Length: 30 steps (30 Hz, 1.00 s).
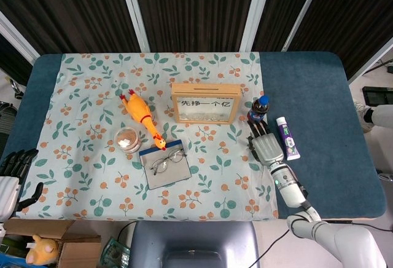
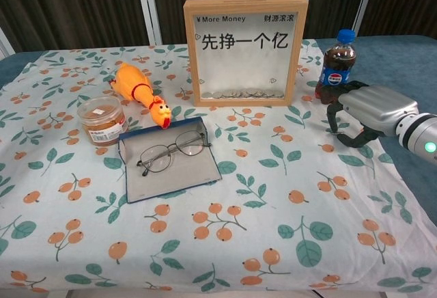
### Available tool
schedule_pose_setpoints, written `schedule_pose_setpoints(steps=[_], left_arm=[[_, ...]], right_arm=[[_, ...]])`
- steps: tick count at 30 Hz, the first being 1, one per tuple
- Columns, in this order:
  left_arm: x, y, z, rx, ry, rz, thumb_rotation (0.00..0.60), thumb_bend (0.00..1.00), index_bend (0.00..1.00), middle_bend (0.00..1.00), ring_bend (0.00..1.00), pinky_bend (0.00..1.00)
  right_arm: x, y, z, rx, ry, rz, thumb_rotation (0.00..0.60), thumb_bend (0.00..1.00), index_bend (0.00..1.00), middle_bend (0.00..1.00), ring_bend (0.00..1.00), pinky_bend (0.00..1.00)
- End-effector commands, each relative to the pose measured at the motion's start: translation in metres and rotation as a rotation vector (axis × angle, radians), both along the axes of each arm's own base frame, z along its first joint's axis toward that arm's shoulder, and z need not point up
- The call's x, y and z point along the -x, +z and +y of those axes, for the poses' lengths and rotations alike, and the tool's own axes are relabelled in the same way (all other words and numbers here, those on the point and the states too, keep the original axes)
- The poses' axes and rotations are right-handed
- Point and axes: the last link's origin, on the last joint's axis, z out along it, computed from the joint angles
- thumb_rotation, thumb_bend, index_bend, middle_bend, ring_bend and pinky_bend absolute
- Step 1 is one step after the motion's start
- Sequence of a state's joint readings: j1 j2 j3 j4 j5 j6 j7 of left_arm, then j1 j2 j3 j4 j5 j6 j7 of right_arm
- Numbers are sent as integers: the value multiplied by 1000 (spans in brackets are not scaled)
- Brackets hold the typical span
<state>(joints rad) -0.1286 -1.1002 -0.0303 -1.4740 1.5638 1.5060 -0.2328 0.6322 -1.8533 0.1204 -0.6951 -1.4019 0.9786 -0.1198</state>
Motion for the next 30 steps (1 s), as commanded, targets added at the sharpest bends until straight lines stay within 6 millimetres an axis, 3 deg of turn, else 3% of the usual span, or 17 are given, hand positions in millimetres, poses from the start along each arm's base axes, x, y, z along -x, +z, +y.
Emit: schedule_pose_setpoints(steps=[1, 30], left_arm=[[0, 0, -1, 0, -1, -1, 600, 444, 0, 84, 12, 16], [0, 0, -1, 1, -5, -5, 600, 446, 0, 84, 12, 16]], right_arm=[[0, 0, 0, -1, -3, 0, 600, 545, 646, 121, 0, 0], [-7, 1, -1, 3, 16, -14, 600, 545, 675, 126, 0, 0]])
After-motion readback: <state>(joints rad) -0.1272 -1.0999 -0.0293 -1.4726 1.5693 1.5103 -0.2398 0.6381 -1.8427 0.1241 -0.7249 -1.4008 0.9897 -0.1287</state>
